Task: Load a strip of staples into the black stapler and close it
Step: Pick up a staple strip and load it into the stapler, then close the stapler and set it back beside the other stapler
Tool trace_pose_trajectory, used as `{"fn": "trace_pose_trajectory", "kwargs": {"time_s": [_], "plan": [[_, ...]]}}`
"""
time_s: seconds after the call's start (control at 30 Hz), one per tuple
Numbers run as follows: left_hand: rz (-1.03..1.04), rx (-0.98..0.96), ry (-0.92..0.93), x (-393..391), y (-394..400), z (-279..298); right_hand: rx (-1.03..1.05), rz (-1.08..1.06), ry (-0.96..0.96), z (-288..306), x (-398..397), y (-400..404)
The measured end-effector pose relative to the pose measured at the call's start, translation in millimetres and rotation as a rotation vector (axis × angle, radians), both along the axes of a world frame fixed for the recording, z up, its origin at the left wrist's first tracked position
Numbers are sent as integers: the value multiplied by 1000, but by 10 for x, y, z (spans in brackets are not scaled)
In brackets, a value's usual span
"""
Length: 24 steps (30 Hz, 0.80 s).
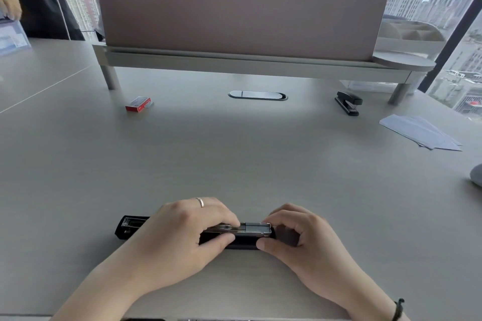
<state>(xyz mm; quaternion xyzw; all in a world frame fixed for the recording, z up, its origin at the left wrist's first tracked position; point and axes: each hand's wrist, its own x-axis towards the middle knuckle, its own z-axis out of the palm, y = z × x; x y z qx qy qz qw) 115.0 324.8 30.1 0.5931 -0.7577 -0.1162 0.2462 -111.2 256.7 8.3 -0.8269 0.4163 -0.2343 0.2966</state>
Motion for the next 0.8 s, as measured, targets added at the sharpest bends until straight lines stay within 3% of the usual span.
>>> {"fn": "trace_pose_trajectory", "kwargs": {"time_s": [0.47,0.8], "plan": [[263,225,-62,735,292,85,1,-12,3,3,-4,20],[309,106,221,822,358,14,7,-11,-6,19,12,34]]}}
